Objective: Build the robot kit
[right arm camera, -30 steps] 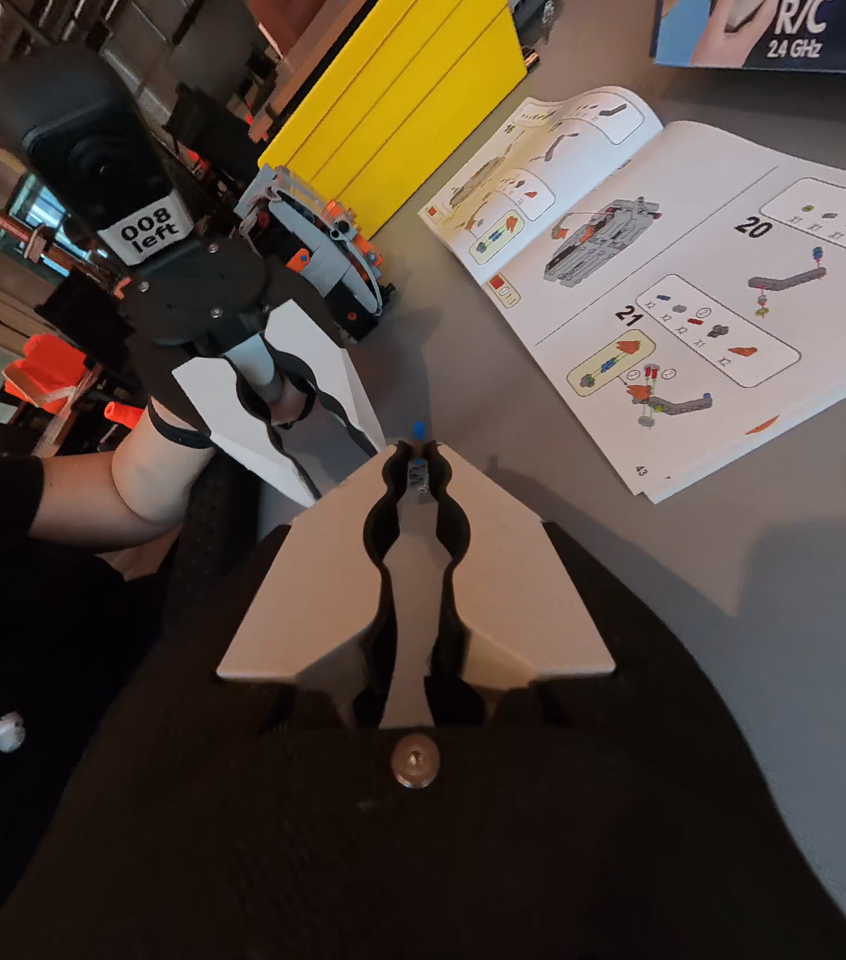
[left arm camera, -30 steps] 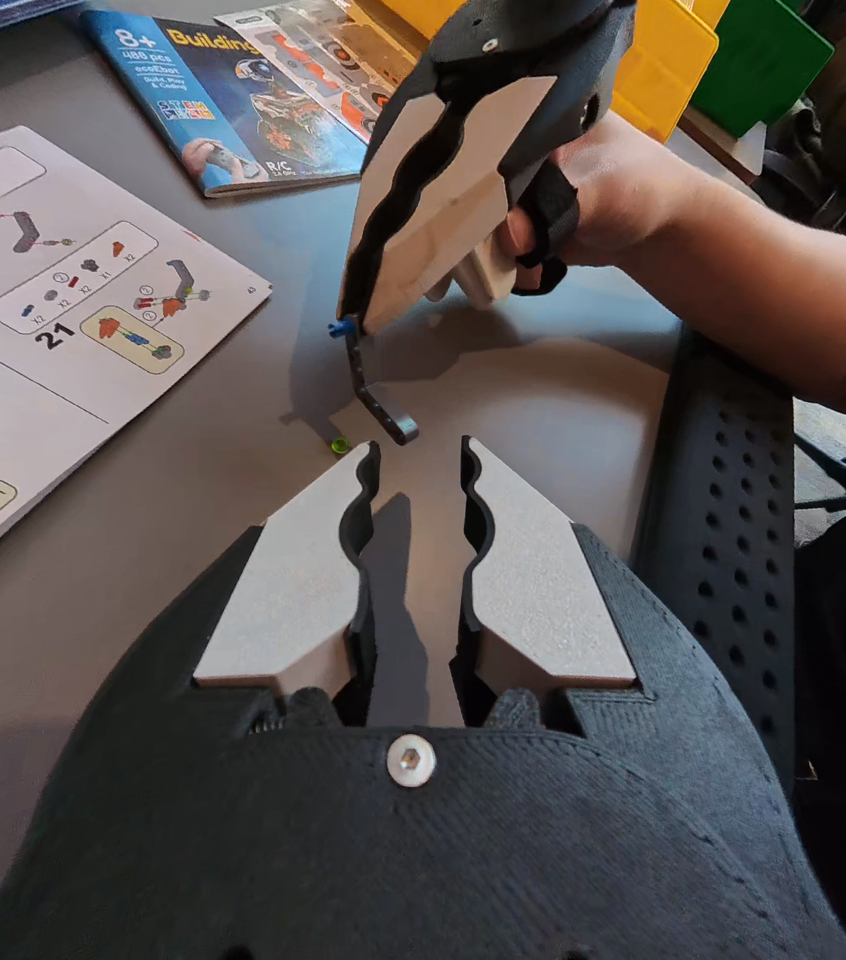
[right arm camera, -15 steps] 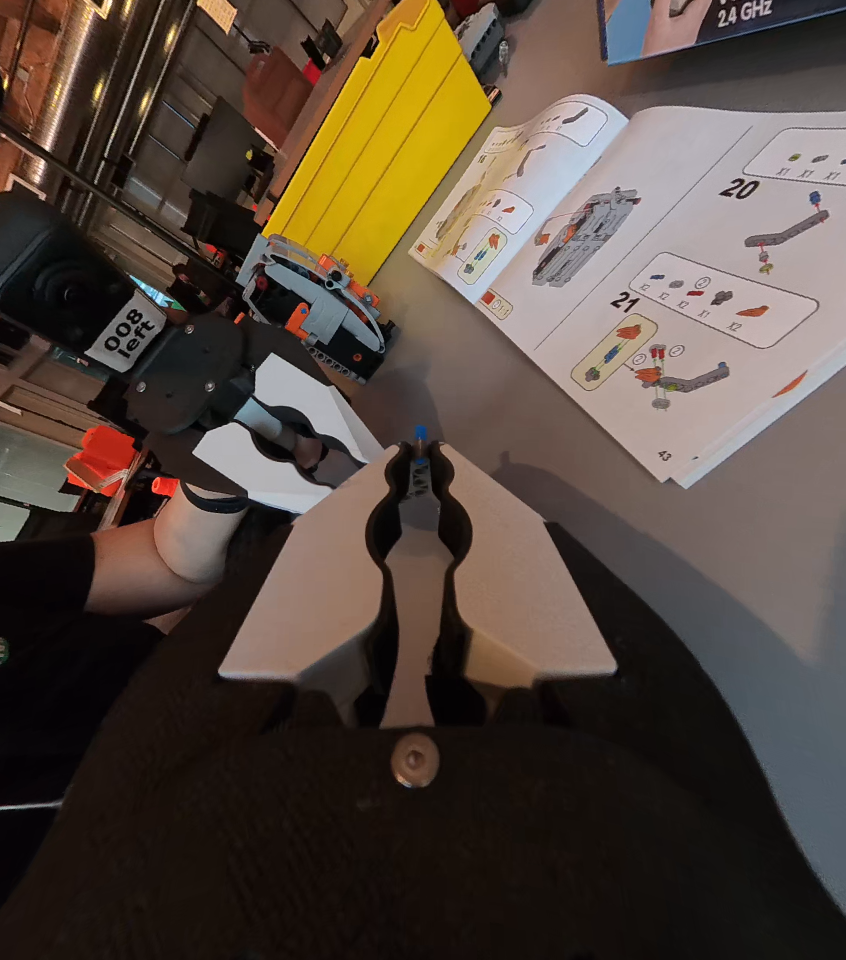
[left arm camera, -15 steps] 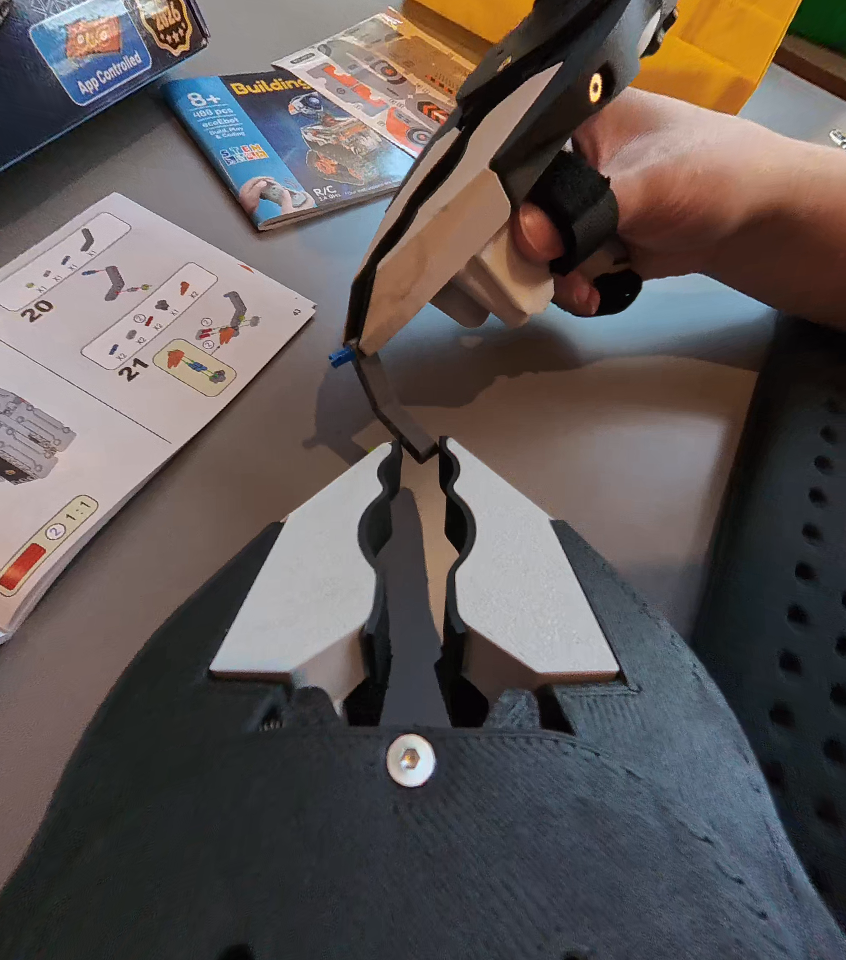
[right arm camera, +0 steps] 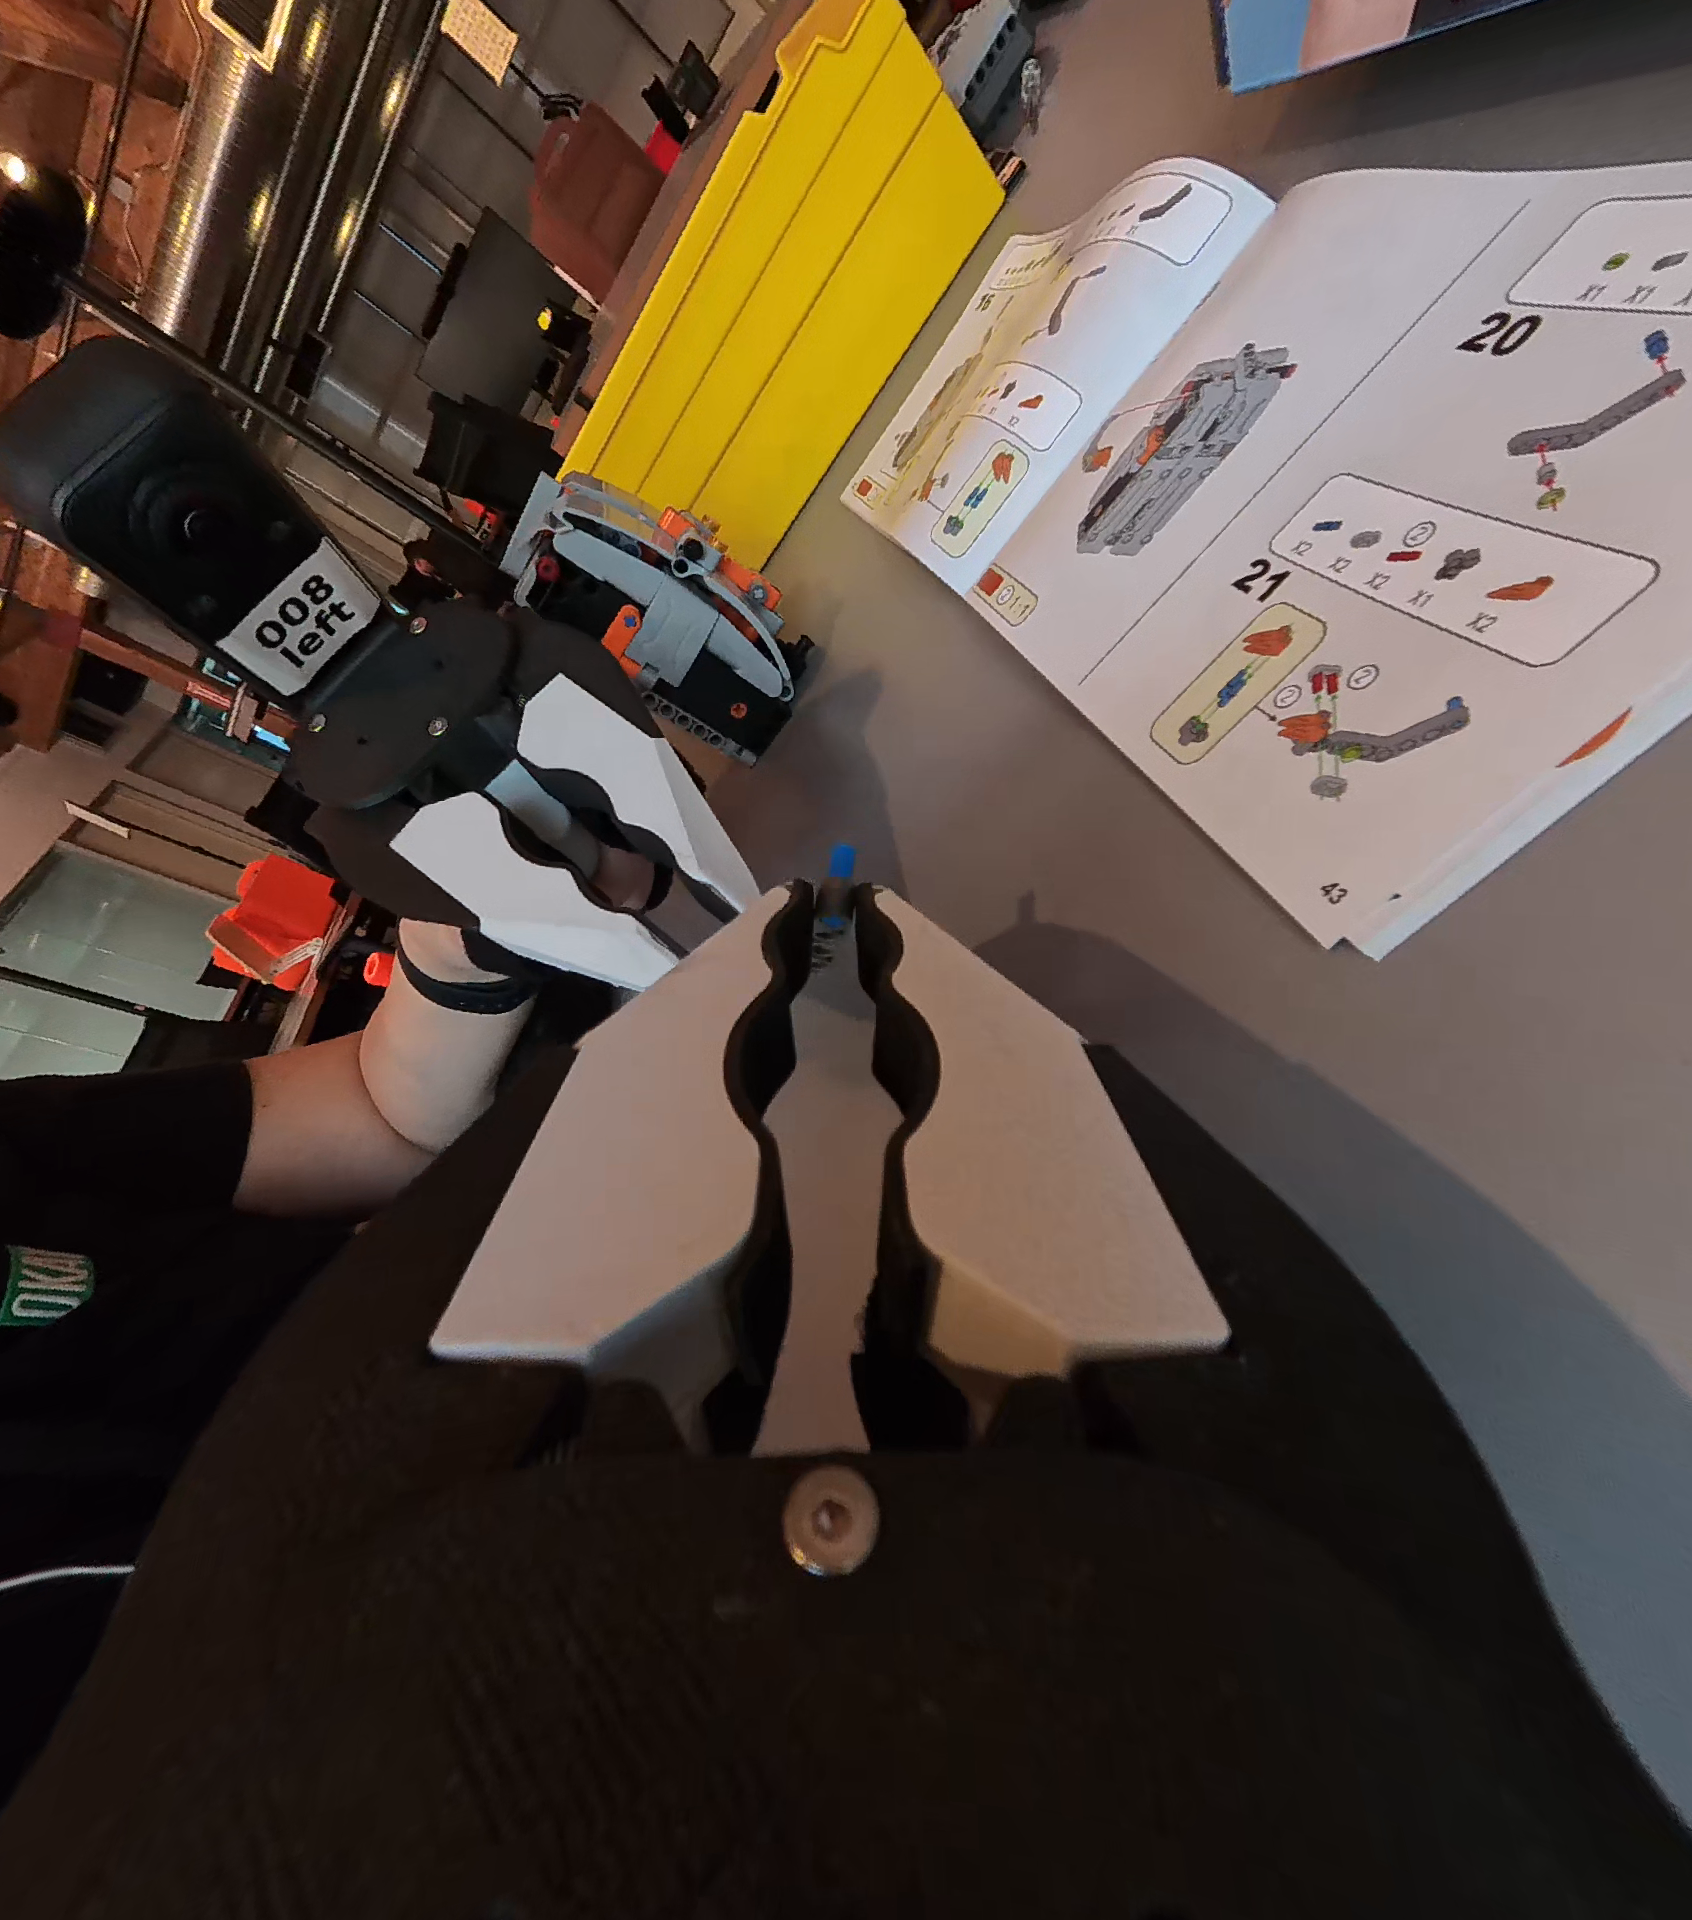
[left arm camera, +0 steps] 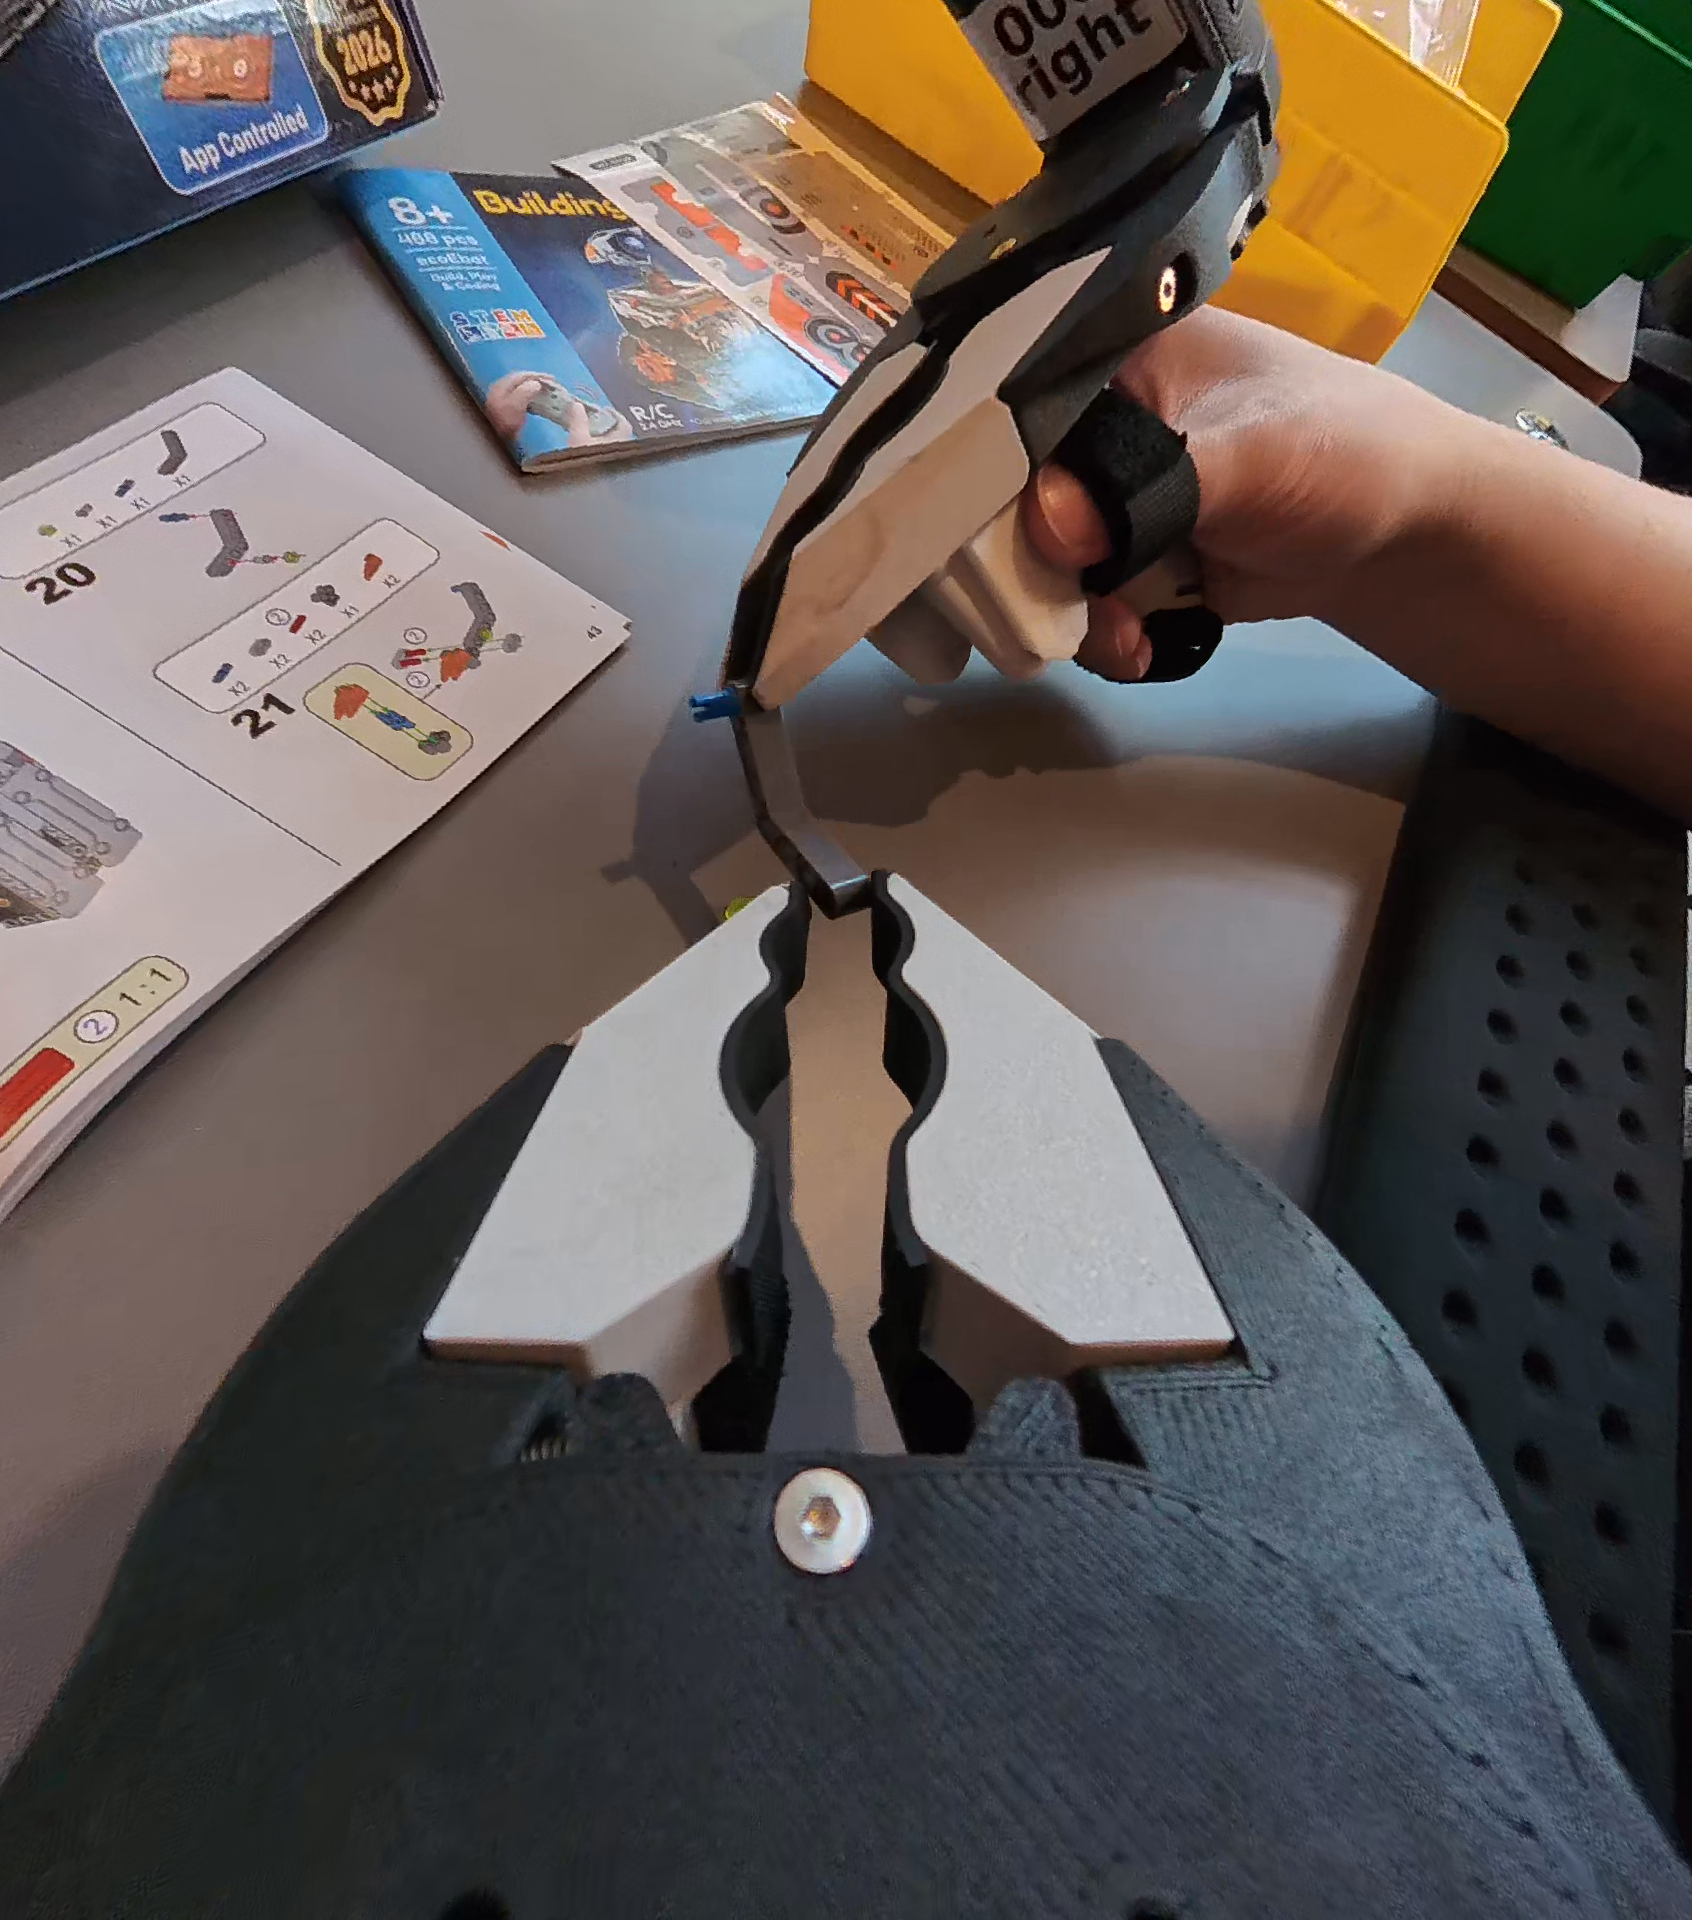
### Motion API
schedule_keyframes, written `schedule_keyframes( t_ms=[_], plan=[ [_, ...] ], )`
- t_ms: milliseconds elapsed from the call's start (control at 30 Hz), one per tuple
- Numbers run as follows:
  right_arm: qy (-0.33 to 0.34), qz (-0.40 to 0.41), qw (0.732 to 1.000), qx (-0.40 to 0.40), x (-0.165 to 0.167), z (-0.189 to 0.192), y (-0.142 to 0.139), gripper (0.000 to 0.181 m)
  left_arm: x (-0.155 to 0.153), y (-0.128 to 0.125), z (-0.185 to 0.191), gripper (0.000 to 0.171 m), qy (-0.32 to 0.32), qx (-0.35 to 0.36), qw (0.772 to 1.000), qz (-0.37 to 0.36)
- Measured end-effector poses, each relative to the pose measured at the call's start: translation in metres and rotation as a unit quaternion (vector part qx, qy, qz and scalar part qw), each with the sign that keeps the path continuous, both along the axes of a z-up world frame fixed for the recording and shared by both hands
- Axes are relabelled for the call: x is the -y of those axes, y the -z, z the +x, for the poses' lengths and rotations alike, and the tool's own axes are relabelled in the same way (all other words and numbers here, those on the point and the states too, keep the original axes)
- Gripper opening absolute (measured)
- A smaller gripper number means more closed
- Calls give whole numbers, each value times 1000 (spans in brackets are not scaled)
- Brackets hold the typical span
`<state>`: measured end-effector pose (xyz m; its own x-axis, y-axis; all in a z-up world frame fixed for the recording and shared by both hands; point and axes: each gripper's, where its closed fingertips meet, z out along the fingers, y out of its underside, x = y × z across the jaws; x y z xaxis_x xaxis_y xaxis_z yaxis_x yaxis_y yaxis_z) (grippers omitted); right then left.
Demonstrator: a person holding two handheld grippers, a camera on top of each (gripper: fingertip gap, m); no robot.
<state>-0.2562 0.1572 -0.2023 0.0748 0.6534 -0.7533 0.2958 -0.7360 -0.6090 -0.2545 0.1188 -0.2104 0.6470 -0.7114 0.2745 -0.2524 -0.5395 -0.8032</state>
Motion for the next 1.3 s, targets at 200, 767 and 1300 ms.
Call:
schedule_keyframes(
  t_ms=[200, 767, 1300],
  plan=[
    [-12, -9, 1000, -3, 1, 1, 3, 8, 0, 2, 0, 9, 1, -11, 1000, 3],
    [-24, -18, 999, 12, 5, 1, 8, 8, 1, 4, 1, 9, 7, -11, 1000, -5],
    [-12, -9, 1000, 24, 0, 4, 10, 7, 2, 14, 5, 10, 14, -44, 999, 2]
  ],
)
